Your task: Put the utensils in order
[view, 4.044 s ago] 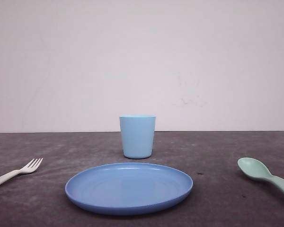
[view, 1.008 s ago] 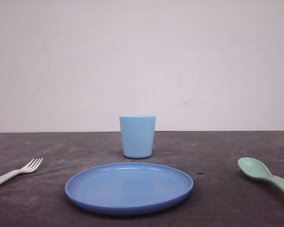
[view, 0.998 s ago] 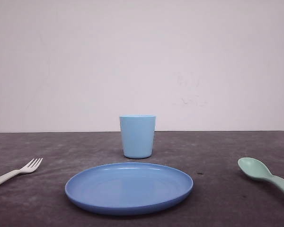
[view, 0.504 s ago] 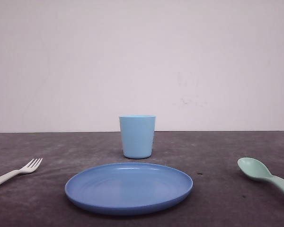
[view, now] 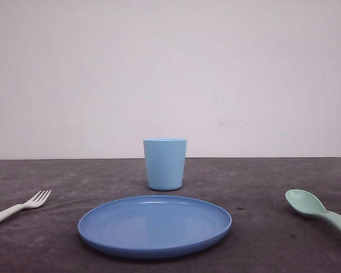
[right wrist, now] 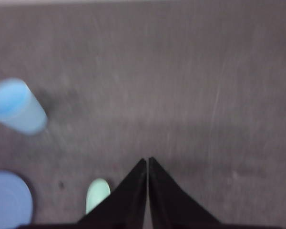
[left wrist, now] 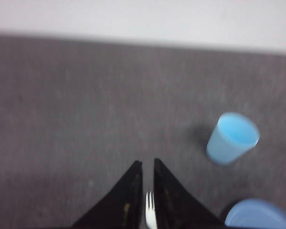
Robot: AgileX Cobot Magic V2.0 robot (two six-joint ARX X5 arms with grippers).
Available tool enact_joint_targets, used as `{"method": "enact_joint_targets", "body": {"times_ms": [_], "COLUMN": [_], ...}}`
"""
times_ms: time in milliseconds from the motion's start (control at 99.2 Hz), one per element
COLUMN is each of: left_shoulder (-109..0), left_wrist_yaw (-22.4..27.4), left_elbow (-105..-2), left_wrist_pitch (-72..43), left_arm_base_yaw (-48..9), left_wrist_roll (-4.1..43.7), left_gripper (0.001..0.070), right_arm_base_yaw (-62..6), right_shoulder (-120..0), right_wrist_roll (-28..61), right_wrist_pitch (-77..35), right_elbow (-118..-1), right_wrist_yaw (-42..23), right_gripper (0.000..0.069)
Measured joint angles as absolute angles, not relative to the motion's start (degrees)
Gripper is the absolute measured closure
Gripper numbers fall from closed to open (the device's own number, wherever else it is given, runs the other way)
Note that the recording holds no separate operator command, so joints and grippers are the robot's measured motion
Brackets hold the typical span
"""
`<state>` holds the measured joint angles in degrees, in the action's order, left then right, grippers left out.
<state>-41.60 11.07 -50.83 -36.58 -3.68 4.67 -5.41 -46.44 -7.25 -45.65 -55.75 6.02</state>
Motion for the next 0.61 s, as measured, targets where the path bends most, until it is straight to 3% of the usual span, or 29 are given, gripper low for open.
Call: {"method": "enact_joint_targets", "body": {"times_ms": [282, 605], "left_shoulder": [-51.8, -53.2], "left_wrist_yaw": [7.0, 6.4], "left_elbow": [-50.8, -50.8], "left_wrist_pitch": [-37.7, -38.0], "left_arm_base_yaw": [-5.5, -5.5], "left_wrist_roll": [2.6, 2.5], "left_gripper": [0.0692, 0.0692], "right_arm_base_yaw": [-5.4, -5.4], "right_shoulder": [-57.3, -59.8], "right_wrist_roll": [-6.0, -4.9], "right_wrist_pitch": [-45.9, -45.8], "right_elbow": [-55.7, -55.7], "right_wrist_yaw": [3.9, 3.0], "right_gripper": [0.0684, 0.0673]}}
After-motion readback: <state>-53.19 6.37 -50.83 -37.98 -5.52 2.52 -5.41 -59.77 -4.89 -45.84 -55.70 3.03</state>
